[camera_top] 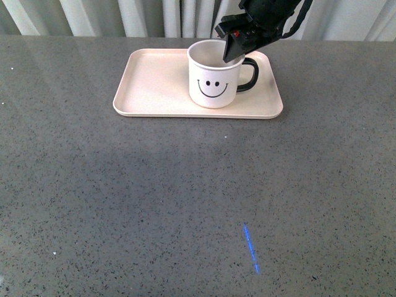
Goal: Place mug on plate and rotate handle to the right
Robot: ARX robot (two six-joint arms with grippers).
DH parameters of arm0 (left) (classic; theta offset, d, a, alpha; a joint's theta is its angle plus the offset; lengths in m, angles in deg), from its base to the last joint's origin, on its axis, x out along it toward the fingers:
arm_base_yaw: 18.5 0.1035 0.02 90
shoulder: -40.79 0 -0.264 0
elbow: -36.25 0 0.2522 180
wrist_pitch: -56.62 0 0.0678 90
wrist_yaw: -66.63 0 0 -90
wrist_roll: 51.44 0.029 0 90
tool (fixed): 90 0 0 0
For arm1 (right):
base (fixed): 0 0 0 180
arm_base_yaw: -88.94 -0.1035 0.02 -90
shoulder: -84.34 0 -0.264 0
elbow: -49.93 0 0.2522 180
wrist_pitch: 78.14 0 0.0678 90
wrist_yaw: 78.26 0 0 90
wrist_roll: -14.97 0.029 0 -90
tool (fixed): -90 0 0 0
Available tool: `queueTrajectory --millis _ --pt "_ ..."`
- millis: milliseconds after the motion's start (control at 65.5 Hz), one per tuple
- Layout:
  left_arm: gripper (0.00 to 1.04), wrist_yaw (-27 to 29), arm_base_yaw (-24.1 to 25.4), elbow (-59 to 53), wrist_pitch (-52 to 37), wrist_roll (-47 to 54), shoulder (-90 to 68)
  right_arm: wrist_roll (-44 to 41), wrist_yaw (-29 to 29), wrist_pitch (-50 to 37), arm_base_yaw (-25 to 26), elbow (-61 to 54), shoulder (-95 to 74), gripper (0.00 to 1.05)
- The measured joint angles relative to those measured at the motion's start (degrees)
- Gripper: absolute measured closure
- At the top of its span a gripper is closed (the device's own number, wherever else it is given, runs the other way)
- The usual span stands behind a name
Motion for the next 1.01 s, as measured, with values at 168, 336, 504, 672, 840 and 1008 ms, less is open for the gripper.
queueTrajectory --millis 168,336,504,672,840,1008 --pt "0.09 0.0 0.0 0.0 0.0 0.0 0.0 0.0 0.3 2.1 0.0 2.6 0.0 0.41" --pt "0.09 0.0 0.0 0.0 0.0 0.0 0.0 -0.1 0.6 3.2 0.0 7.8 0.5 0.15" --pt "0.09 0.0 0.0 0.0 0.0 0.0 0.0 -1.3 -0.9 -4.6 0.0 0.4 6.3 0.09" --pt "0.09 0.0 0.0 0.0 0.0 0.0 0.0 -0.8 -0.2 -25.6 -0.2 -21.8 20.6 0.09" --pt "0.09 0.0 0.0 0.0 0.0 0.0 0.0 10.5 -16.9 -60.1 -1.4 -44.7 31.7 0.26" --pt "0.09 0.0 0.0 0.0 0.0 0.0 0.0 20.1 -21.9 -93.1 0.3 -74.8 43.4 0.57"
